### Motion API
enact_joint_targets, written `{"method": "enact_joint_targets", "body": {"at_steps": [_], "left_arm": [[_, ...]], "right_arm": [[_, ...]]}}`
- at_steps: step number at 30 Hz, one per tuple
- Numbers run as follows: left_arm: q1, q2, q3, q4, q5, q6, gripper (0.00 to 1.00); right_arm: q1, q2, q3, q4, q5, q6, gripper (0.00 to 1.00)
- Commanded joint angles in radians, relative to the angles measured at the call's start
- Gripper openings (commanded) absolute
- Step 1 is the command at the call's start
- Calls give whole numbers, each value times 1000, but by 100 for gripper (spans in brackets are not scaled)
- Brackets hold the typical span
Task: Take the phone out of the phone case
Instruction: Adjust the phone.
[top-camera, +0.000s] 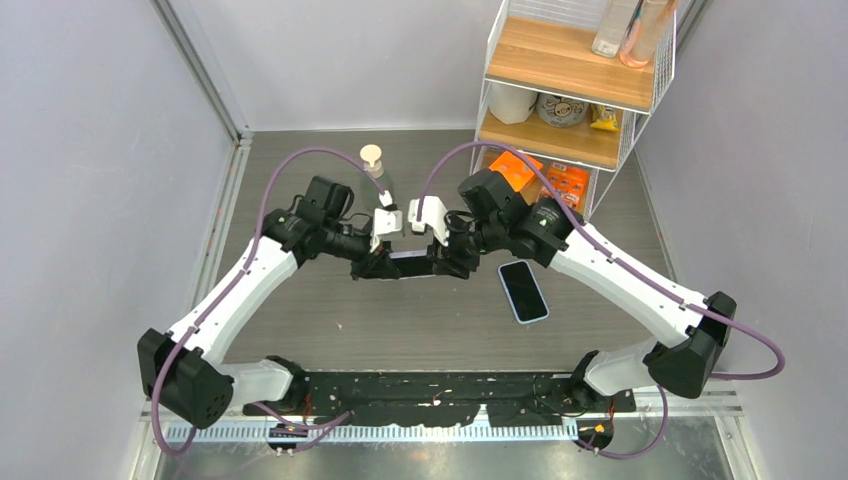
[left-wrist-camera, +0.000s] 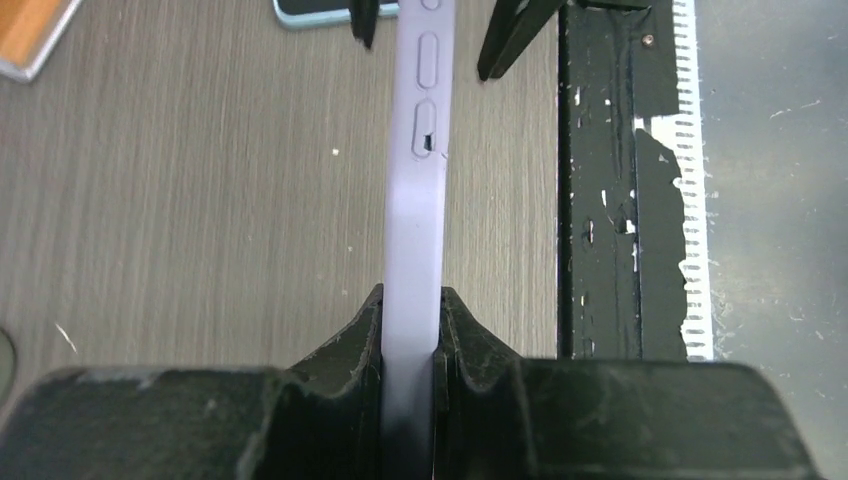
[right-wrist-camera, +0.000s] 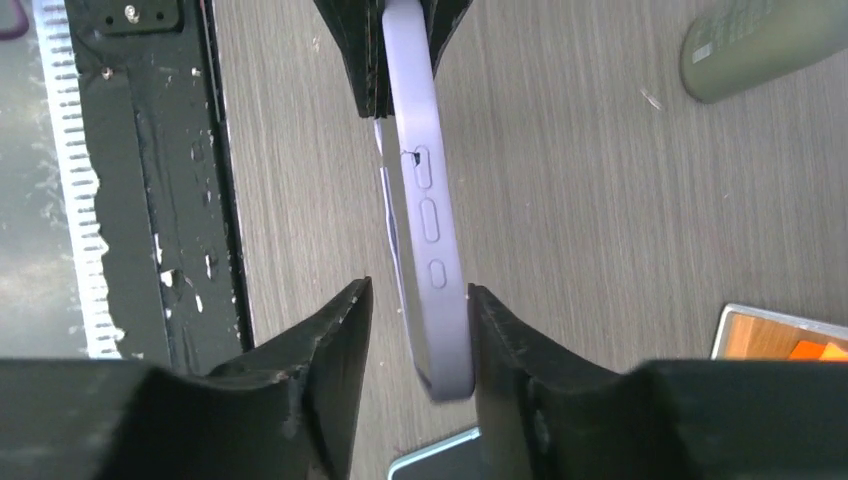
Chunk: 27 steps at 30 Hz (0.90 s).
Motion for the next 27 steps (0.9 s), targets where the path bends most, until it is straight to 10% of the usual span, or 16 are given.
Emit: {"method": "enact_joint_targets", "body": {"at_steps": [1, 7, 27], "left_arm": [[45, -55, -61, 83, -12, -94, 0], [128, -155, -153, 210, 56, -172, 0], [171, -414, -349, 535, 160, -477, 0]], "right_arm": [[1, -61, 25, 126, 2, 21, 62], [-31, -69, 59, 131, -14, 56, 83], [-141, -5, 205, 141, -436, 133, 70]]}}
